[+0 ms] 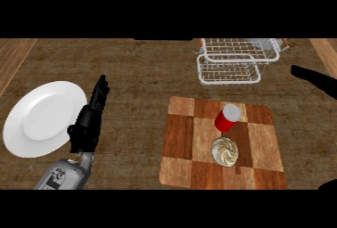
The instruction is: Pick the can from the cutting board and place it in the tiered basket
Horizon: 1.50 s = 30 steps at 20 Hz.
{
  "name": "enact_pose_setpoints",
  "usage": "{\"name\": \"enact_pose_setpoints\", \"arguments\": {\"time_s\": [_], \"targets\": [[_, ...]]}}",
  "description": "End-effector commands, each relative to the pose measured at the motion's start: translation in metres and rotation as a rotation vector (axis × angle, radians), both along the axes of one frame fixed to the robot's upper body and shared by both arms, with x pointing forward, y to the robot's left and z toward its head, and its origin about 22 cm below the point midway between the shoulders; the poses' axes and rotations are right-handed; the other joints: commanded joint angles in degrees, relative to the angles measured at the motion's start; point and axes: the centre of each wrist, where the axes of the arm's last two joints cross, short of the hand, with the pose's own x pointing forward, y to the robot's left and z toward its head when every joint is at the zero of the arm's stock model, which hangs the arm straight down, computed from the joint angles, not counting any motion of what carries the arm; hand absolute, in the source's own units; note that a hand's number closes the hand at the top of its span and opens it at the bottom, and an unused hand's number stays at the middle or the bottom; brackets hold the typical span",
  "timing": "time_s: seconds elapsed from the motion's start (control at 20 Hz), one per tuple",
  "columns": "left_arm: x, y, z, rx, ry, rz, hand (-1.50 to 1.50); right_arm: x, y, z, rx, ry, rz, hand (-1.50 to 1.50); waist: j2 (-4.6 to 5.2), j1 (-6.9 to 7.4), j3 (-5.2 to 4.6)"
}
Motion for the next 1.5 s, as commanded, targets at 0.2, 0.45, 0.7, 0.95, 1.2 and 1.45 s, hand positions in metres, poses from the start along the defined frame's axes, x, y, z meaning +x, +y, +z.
{"name": "enact_pose_setpoints", "arguments": {"time_s": [0.2, 0.45, 0.7, 0.95, 1.2, 1.45], "targets": [[-0.001, 0.0, 0.002, -0.006, 0.005, -0.008, 0.0, 0.012, 0.048, -0.006, -0.115, 0.066, 0.005, -1.5, 0.05, 0.11, 0.09], [-0.001, 0.008, -0.002, 0.003, -0.004, 0.004, 0.0, 0.021, 0.055, 0.012, -0.178, 0.133, -0.004, -1.5, 0.03, -0.11, 0.08], [0.0, -0.007, 0.009, -0.004, 0.004, 0.011, 0.0, 0.006, 0.068, -0.022, -0.226, 0.181, -0.037, -1.5, -0.07, -0.49, 0.13], [-0.004, 0.008, -0.003, 0.007, -0.011, 0.018, 0.0, 0.019, 0.049, -0.013, -0.287, 0.161, -0.056, -1.5, 0.0, -0.57, 0.12], [-0.012, -0.006, 0.007, -0.005, -0.011, 0.008, 0.0, 0.011, 0.061, -0.047, -0.352, 0.129, -0.063, -1.5, -0.03, -0.44, 0.16], [0.005, -0.005, -0.012, -0.018, 0.004, -0.014, 0.0, 0.013, 0.066, -0.048, -0.38, 0.116, -0.014, -1.5, 0.05, -0.7, 0.12]]}}
